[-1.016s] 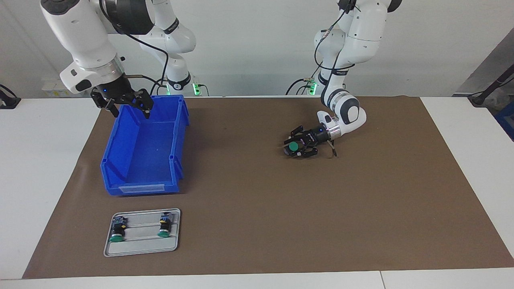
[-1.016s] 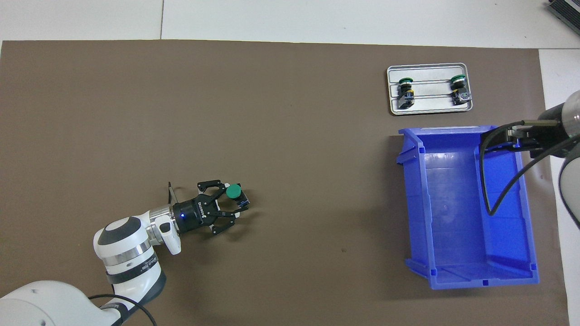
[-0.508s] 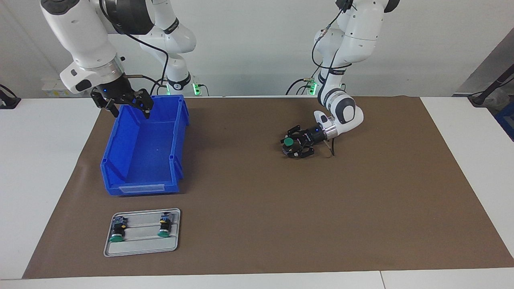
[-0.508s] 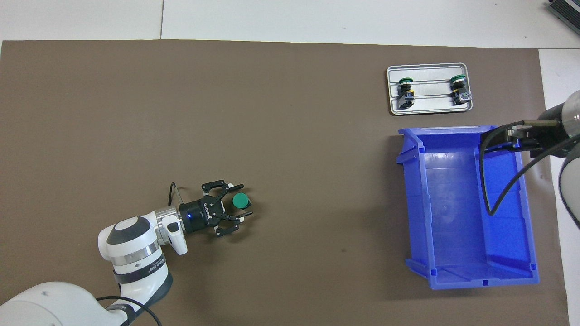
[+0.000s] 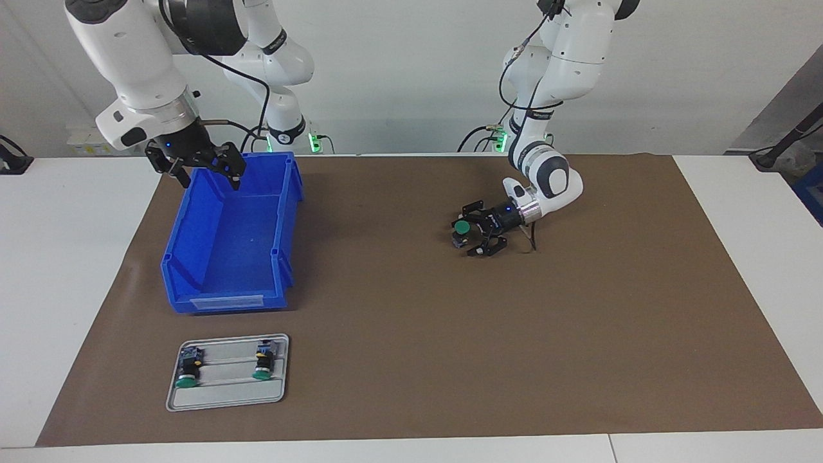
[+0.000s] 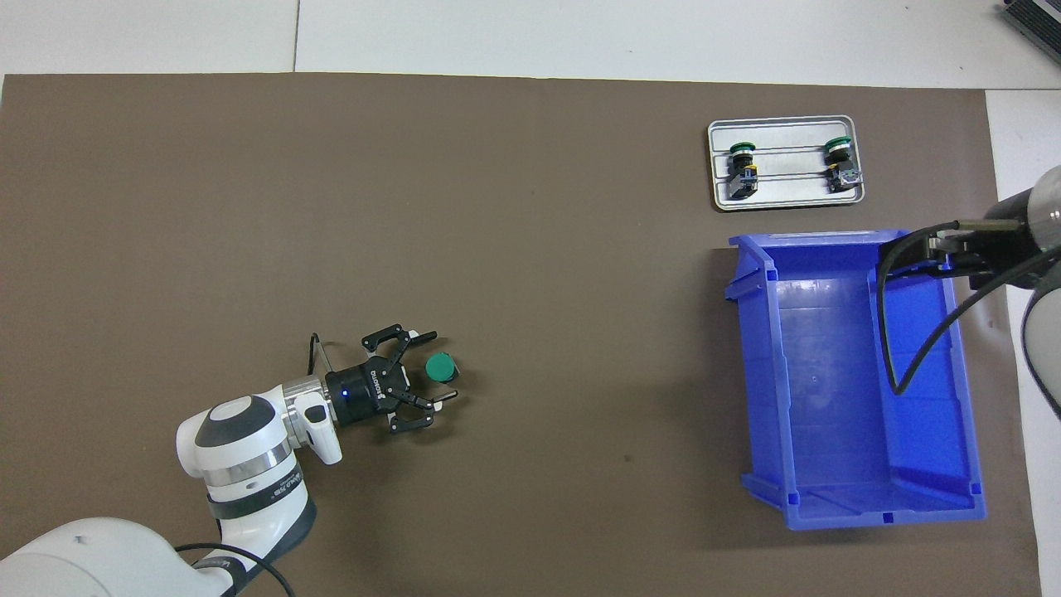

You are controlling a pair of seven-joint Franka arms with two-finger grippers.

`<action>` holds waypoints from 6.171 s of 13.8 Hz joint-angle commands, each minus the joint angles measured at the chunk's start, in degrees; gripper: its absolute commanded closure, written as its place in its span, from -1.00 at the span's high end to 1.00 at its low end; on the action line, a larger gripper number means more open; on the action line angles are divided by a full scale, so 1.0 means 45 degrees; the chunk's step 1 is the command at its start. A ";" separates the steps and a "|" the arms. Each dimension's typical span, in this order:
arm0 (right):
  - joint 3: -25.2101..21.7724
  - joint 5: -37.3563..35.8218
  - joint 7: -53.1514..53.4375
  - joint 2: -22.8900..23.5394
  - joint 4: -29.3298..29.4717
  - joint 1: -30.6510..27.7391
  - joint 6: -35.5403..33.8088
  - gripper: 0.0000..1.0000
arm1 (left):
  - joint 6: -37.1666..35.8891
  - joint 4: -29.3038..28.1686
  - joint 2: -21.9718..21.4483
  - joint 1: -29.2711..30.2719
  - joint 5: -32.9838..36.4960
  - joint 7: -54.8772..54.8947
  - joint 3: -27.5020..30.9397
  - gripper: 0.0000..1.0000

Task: Place and press button with both arms

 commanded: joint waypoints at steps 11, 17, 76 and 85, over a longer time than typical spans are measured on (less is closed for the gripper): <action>0.0015 0.0037 -0.0100 -0.0238 -0.0198 -0.0041 0.0039 1.00 | 0.0321 -0.0089 -0.0743 0.1563 0.2218 -0.1676 0.0133 0.98; 0.0034 0.0037 -0.0100 -0.0238 -0.0198 -0.0041 0.0039 1.00 | 0.0203 0.0787 -0.1328 0.3089 0.4720 -0.4344 0.0133 0.98; 0.0034 0.0037 -0.0100 -0.0238 -0.0198 -0.0041 0.0039 1.00 | -0.5979 1.1235 -0.2346 -0.0095 2.4588 -3.5194 0.0133 -0.13; 0.0015 0.0037 -0.0100 -0.0238 -0.0198 -0.0041 0.0039 1.00 | -0.6731 1.1631 -0.2403 0.1099 2.5582 -3.5213 0.0133 0.76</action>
